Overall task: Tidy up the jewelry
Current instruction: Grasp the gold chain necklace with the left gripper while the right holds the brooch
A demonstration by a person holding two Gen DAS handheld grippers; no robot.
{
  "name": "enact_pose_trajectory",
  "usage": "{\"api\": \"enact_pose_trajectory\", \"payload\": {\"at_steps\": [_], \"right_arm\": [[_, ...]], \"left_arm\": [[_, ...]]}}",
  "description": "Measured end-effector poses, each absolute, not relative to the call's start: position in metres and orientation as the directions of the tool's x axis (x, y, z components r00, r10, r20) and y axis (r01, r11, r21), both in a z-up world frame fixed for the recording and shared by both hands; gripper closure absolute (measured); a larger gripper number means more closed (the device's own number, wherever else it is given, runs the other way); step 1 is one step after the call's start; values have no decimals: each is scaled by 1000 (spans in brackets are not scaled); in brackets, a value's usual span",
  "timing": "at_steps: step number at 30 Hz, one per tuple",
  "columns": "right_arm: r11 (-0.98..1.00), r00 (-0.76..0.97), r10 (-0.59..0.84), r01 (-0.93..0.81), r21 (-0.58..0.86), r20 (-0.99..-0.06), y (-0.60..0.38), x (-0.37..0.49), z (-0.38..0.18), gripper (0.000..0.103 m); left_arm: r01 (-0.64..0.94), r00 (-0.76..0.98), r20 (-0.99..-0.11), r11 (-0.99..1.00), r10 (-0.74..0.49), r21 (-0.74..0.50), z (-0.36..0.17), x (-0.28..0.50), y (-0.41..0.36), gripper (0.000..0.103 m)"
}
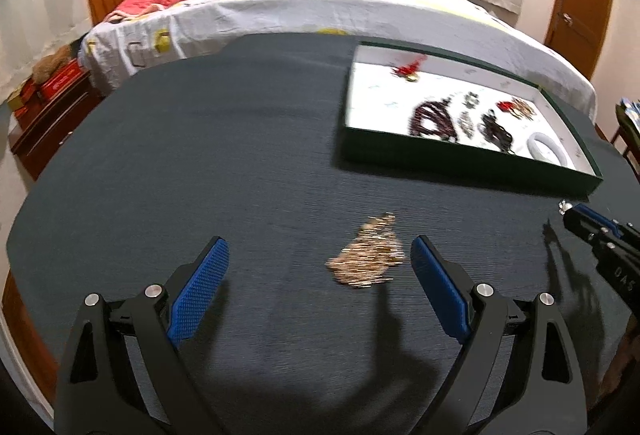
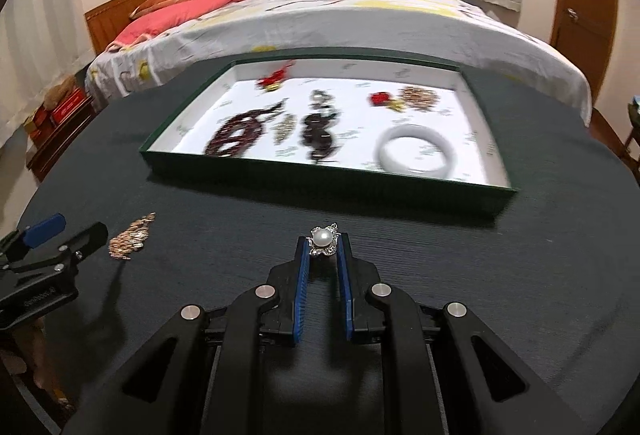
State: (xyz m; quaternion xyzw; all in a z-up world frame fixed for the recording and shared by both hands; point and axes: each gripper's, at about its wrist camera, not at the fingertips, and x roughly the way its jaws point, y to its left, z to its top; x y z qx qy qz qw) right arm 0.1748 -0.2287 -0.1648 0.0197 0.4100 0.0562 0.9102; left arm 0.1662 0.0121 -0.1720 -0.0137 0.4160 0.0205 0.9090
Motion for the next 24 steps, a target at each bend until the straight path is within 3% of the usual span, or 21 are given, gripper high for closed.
{"api": "enact_pose_trajectory", "payload": {"at_steps": [12, 14, 19, 24], "right_arm": [[994, 662, 84, -4, 109, -744, -276, 156, -169, 88], [993, 663, 88, -4, 115, -744, -278, 155, -169, 88], [992, 663, 102, -8, 130, -741, -277, 155, -171, 88], [990, 662, 110, -9, 139, -742, -278, 156, -173, 88]], "left_arm": [[16, 611, -792, 1000, -20, -14, -193, 185, -17, 13], [22, 605, -796, 999, -35, -28, -194, 187, -17, 22], [47, 604, -796, 999, -42, -17, -197, 187, -17, 29], [68, 621, -782, 998, -58, -20, -195, 185, -13, 55]]}}
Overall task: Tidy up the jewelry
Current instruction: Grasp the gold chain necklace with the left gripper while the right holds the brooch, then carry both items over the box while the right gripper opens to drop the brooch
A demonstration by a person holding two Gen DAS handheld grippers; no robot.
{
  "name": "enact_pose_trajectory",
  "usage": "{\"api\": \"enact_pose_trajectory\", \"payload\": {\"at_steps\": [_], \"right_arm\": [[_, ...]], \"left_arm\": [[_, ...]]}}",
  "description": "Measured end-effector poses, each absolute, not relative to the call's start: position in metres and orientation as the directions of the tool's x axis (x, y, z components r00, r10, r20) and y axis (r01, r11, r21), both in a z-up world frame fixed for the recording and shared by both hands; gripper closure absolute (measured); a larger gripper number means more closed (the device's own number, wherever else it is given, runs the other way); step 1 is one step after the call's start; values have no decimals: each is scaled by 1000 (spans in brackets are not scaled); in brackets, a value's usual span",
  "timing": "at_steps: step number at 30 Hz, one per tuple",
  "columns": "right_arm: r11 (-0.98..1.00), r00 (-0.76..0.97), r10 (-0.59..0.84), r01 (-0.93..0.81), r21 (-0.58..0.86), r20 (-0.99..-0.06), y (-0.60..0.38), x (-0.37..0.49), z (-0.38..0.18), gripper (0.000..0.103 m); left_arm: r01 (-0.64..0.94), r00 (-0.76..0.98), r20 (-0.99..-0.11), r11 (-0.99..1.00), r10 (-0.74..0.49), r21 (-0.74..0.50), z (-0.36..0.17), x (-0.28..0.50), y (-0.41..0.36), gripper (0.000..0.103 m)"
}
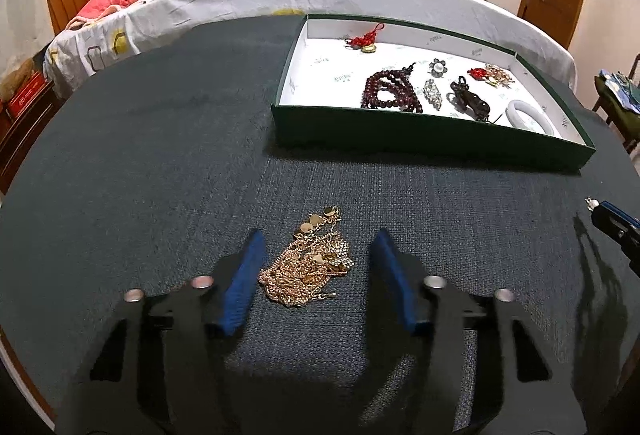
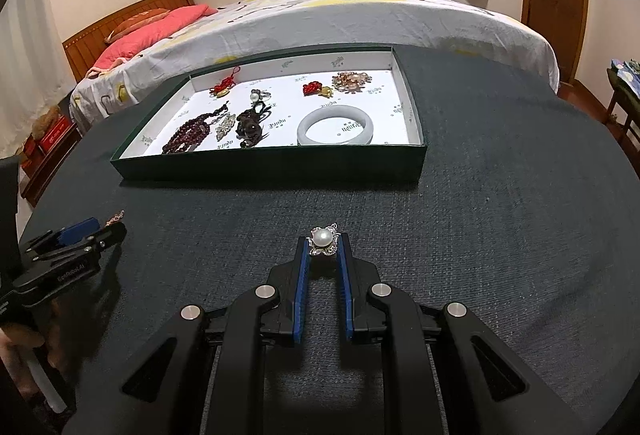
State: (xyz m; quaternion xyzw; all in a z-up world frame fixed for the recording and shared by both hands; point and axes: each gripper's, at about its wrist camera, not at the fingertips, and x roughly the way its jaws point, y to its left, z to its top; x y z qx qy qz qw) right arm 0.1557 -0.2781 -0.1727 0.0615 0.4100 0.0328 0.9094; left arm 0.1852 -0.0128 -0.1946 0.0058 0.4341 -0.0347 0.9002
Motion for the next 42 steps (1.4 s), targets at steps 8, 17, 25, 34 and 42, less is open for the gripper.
{"api": "enact_pose_trajectory", "payload": {"at_steps": [8, 17, 25, 34, 42], "right_arm": [[989, 659, 117, -10, 147, -743, -278, 156, -175, 88], [989, 664, 120, -15, 148, -738, -276, 154, -172, 88], [989, 676, 123, -27, 142, -727, -270, 150, -163, 88], [988, 695, 130, -33, 148, -707, -268, 145, -151, 88], [986, 713, 143, -41, 163, -686, -267, 142, -139, 88]], "left_arm": [[92, 627, -775, 995, -80, -28, -193, 183, -12, 85], [98, 635, -767, 995, -91, -37, -188, 178, -14, 90], [103, 670, -735, 994, -105, -47, -169, 168, -11, 92], [107, 702, -702, 992, -124, -67, -148, 161, -7, 92], [125, 730, -669, 989, -143, -76, -128, 160, -11, 92]]}}
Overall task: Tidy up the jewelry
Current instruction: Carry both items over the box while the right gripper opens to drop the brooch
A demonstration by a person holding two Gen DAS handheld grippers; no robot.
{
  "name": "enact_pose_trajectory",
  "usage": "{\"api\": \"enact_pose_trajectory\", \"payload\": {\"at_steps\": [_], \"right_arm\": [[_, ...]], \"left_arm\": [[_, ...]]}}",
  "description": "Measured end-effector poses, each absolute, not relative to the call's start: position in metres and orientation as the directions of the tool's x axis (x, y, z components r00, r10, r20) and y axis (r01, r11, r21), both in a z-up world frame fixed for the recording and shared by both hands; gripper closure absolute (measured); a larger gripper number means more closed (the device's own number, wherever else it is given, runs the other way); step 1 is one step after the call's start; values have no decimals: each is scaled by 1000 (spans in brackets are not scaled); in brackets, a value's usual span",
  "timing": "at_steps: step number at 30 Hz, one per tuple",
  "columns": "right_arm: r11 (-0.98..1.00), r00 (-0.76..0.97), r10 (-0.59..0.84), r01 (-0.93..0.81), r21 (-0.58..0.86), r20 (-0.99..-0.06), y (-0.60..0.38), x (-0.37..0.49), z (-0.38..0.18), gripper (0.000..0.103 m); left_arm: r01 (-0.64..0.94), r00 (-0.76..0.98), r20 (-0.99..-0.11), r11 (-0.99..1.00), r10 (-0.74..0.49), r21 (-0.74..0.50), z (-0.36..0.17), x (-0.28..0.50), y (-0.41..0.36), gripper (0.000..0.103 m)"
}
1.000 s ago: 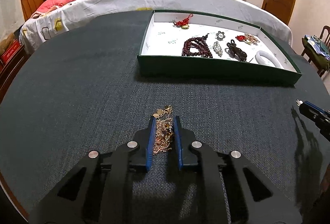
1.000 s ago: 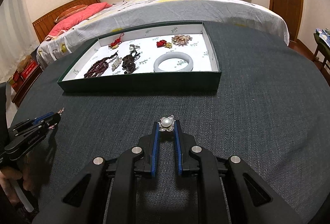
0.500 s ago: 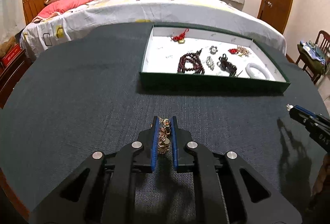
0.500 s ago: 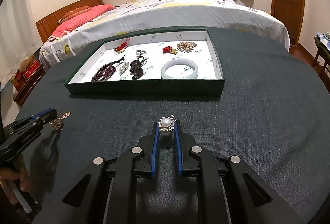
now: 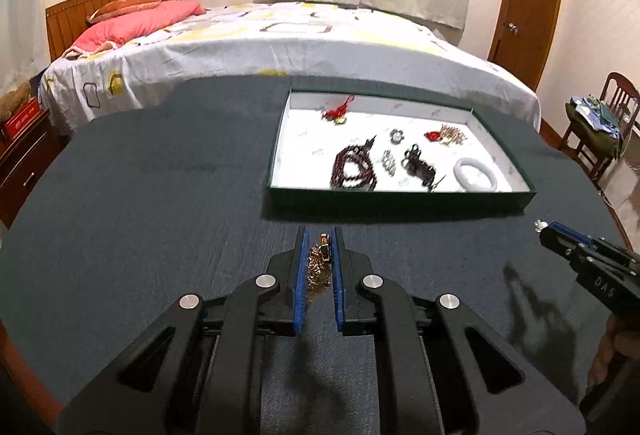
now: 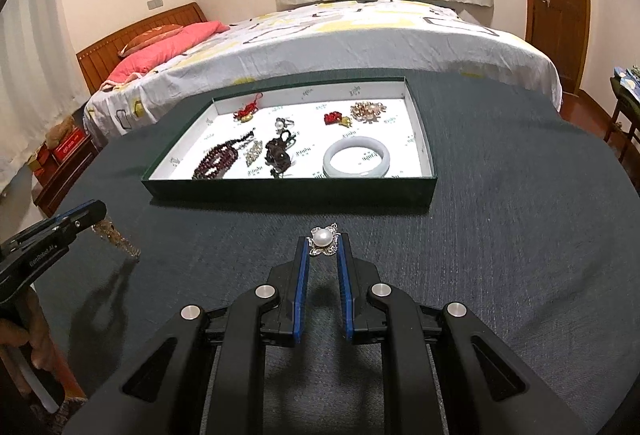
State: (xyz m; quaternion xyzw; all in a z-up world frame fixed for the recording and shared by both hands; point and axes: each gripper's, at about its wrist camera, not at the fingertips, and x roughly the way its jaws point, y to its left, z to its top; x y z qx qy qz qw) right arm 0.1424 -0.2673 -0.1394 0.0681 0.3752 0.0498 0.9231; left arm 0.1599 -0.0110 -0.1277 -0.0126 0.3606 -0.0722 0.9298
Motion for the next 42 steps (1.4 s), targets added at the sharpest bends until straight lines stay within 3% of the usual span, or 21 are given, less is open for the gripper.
{"api": "enact_pose_trajectory", "payload": {"at_steps": [14, 27, 32, 42], "right_arm": [[986, 774, 149, -67, 155, -615, -267, 171, -100, 88], [993, 832, 111, -65, 103, -544, -274, 242, -74, 88], [994, 825, 97, -53, 96, -556, -281, 272, -89, 88], [996, 734, 64, -10, 84, -676, -295, 317, -146, 88]], "left_arm": [[176, 797, -573, 981, -191, -82, -79, 190, -27, 92], [165, 847, -503, 985, -169, -54, -56, 279, -44, 92], [154, 832, -531, 987, -159, -55, -76, 318, -48, 92], [146, 742, -660, 989, -117, -11, -141, 368, -55, 92]]}}
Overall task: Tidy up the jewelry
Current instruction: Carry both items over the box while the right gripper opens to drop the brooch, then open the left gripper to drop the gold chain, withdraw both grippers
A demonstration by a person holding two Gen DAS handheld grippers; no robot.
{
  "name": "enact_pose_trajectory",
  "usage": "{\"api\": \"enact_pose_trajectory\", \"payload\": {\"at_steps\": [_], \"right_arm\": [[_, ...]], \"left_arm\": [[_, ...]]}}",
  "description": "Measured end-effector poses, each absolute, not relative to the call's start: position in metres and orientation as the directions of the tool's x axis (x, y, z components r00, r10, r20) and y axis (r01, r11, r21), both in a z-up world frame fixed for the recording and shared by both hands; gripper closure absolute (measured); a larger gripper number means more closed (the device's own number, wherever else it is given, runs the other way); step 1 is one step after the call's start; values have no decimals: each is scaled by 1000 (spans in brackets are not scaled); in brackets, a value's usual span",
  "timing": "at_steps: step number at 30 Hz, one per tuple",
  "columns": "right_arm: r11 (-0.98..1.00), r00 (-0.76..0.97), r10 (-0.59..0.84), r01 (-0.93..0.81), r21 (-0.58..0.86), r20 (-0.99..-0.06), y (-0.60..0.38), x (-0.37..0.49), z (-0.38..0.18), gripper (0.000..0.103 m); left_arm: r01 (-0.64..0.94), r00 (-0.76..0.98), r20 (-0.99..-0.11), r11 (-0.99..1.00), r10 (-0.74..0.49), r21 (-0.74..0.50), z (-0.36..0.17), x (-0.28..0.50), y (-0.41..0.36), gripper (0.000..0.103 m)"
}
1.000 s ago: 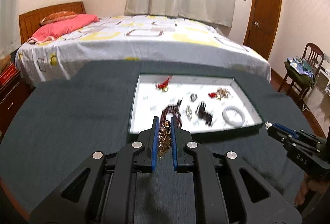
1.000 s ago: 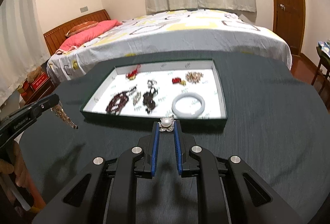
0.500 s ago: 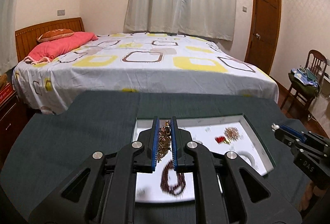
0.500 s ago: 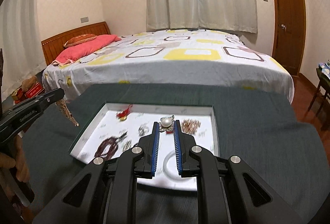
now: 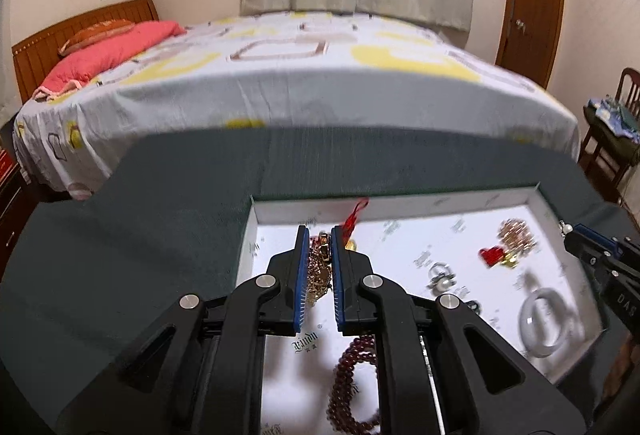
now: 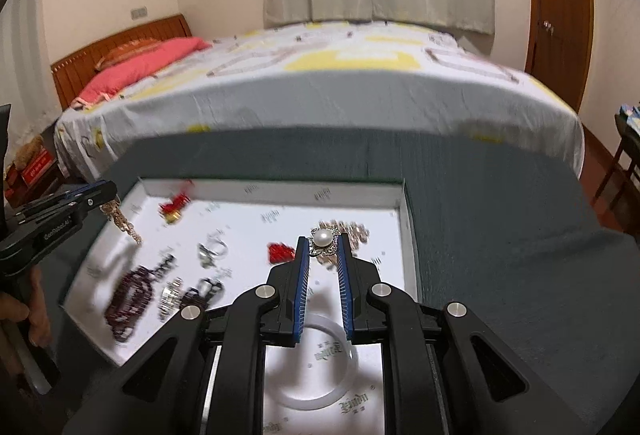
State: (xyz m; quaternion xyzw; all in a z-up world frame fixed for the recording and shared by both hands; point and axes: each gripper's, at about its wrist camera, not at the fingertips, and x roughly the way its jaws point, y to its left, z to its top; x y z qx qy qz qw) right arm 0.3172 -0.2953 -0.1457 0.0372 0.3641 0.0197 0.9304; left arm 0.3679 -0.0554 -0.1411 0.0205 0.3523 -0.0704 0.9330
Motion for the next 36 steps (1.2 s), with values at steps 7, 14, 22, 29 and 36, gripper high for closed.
{"api": "enact_pose_trajectory", "payload": {"at_steps": [7, 14, 22, 29, 36], "right_arm": [[997, 683, 54, 7, 80, -728, -299, 329, -164, 88], [996, 661, 50, 18, 83, -749, -302, 336, -170, 88], [995, 664, 56, 22, 94, -746, -303, 337, -171, 65], [996, 680, 53, 18, 89, -732, -300, 332, -168, 57], [996, 692, 50, 23, 92, -720, -299, 327, -167, 43]], "left_arm": [[147, 701, -706, 989, -101, 5, -160, 383, -59, 92], [147, 680, -728, 989, -90, 16, -164, 388, -63, 92], [150, 671, -736, 989, -92, 13, -166, 389, -64, 75], [144, 698, -711, 989, -81, 28, -161, 384, -66, 46], [136, 711, -699, 990, -77, 30, -157, 375, -66, 32]]}}
